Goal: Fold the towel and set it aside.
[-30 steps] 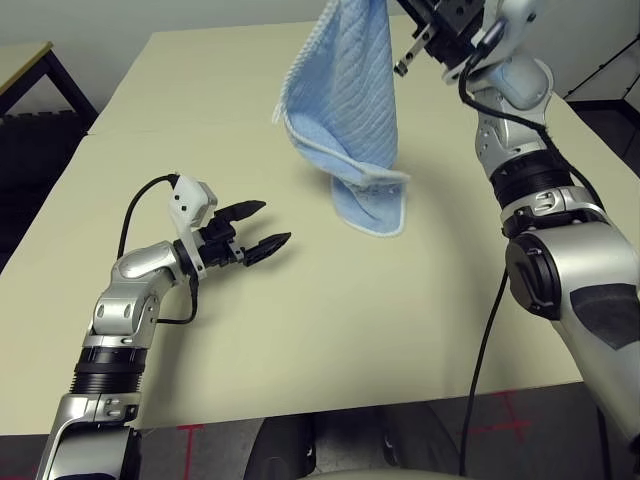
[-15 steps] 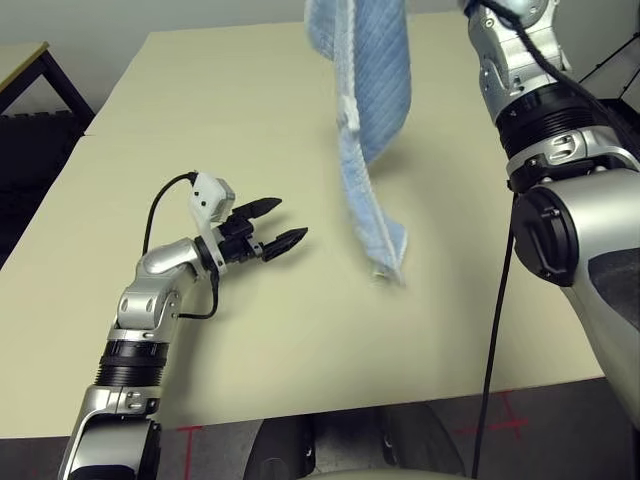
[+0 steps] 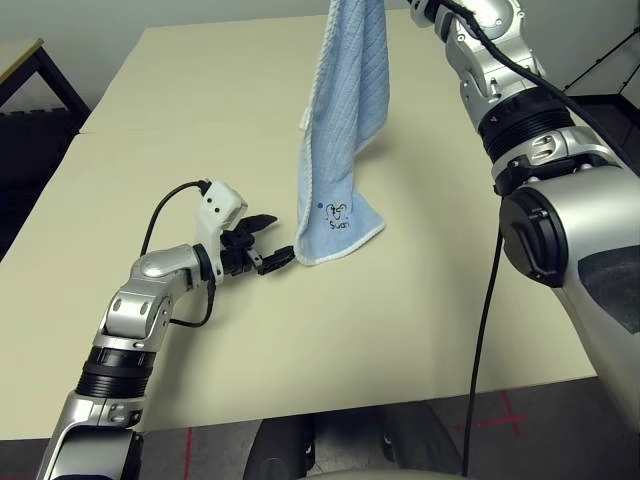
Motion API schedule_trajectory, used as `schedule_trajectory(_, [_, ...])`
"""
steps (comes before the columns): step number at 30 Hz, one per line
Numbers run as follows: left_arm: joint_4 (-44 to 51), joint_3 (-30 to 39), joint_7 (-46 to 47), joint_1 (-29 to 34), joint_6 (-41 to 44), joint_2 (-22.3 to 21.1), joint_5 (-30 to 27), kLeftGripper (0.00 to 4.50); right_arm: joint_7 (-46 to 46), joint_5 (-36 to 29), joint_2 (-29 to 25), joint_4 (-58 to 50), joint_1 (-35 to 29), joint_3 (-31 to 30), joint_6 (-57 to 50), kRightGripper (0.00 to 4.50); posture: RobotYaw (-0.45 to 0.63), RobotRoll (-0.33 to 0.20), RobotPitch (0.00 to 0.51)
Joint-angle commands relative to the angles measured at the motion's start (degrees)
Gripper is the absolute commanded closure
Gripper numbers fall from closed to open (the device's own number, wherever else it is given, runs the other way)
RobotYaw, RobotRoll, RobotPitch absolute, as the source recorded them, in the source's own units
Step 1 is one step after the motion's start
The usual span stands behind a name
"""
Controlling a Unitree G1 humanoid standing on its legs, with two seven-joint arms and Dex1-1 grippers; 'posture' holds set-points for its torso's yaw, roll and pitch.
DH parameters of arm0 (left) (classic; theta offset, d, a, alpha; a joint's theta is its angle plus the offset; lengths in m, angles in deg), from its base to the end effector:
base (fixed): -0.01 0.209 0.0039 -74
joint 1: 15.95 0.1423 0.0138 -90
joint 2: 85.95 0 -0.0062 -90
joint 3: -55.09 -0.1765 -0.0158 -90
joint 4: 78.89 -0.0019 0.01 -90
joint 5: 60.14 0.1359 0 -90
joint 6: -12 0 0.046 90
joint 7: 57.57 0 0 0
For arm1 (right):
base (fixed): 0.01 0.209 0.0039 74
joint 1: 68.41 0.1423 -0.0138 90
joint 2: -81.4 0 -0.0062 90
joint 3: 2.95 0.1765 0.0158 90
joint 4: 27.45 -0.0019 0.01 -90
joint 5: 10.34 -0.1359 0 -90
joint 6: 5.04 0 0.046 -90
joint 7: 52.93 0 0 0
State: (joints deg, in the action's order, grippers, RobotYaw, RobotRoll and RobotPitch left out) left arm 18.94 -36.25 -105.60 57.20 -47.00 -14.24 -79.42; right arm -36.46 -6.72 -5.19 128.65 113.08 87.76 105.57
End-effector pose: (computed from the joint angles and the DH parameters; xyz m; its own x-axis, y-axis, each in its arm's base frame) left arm 0.2445 0.2233 0.1418 0.6110 -0.7322 -0.3009 0.7819 0.6177 0.0842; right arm 0.3527 -0.0969 0.3440 0.6551 0.5102 0.5573 -0.2279 0.8367 -0.4981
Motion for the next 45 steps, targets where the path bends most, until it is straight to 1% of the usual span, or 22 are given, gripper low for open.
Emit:
schedule_trajectory(1, [3.12,-1.58,0.29,2.24,3.89,-1.02,-0.35,0.0,-0.29,0.33,0.09,0.9,1.41,0.12,-0.15,4.48,0.0,0.0,0.116])
schedule_trajectory(7, [4.26,-0.82,0.4,4.22,7.16,-1.95,-1.23,0.0,-0.2,0.36,-0.44,0.5,0.89,0.16,0.29,4.48,-0.01,0.0,0.102])
schedule_trajectory(8, [4.34,-0.34,0.84,4.28,7.85,-1.58,-1.85,0.0,-0.1,0.34,-0.53,0.35,0.66,0.15,0.34,4.48,0.0,0.0,0.093])
schedule_trajectory(12, [5.32,2.08,3.33,2.85,12.69,1.03,-5.81,0.0,0.35,0.38,-0.93,0.29,0.15,0.05,0.39,4.48,0.01,0.0,0.093])
schedule_trajectory(16, [6.23,2.66,4.82,2.23,15.05,1.88,-7.4,0.0,0.79,0.47,-1.13,0.25,-0.18,-0.08,0.43,4.48,0.01,0.0,0.094])
schedule_trajectory(19, [6.8,4.33,6.02,1.32,18.18,2.91,-10.24,0.0,0.98,0.52,-1.17,0.22,-0.35,-0.14,0.46,4.48,0.0,0.0,0.097])
schedule_trajectory(25, [8.2,5.81,6.67,0.22,23.5,2.01,-14.18,0.0,1.22,0.57,-1.25,0.18,-0.61,-0.17,0.56,4.48,0.0,0.0,0.1])
schedule_trajectory(31, [7.95,7.49,7.71,0.23,24.15,0.5,-14.56,0.0,1.63,0.54,-1.22,-0.1,-1.11,-0.27,0.81,4.48,0.0,0.0,0.102])
schedule_trajectory(35, [9.69,7.63,7.6,1.75,26.16,-0.75,-15.88,0.0,1.77,0.59,-1.31,-0.16,-1.36,-0.29,0.97,4.48,0.0,0.0,0.103])
schedule_trajectory(39, [10.04,7.39,9.14,2.3,27.17,-0.02,-16.13,0.0,1.71,0.62,-1.34,-0.06,-1.31,-0.27,1.13,4.48,0.0,0.0,0.104])
schedule_trajectory(40, [9.97,7.34,9.34,2.29,27.25,0.13,-16.19,0.38,1.7,0.62,-1.33,-0.03,-1.29,-0.27,1.17,4.5,0.0,0.0,0.104])
schedule_trajectory(41, [9.94,7.11,9.36,2.33,27.19,0.08,-16.12,0.62,1.68,0.63,-1.34,0.0,-1.26,-0.27,1.2,4.5,0.0,0.0,0.104])
schedule_trajectory(42, [9.91,6.93,9.41,2.35,27.15,0.07,-16.1,0.97,1.65,0.65,-1.36,0.03,-1.23,-0.27,1.23,4.5,0.0,0.0,0.104])
schedule_trajectory(45, [9.52,6.94,10.13,1.69,27.58,1.19,-16.62,2.13,1.63,0.66,-1.43,0.05,-1.16,-0.26,1.2,4.5,0.0,0.0,0.106])
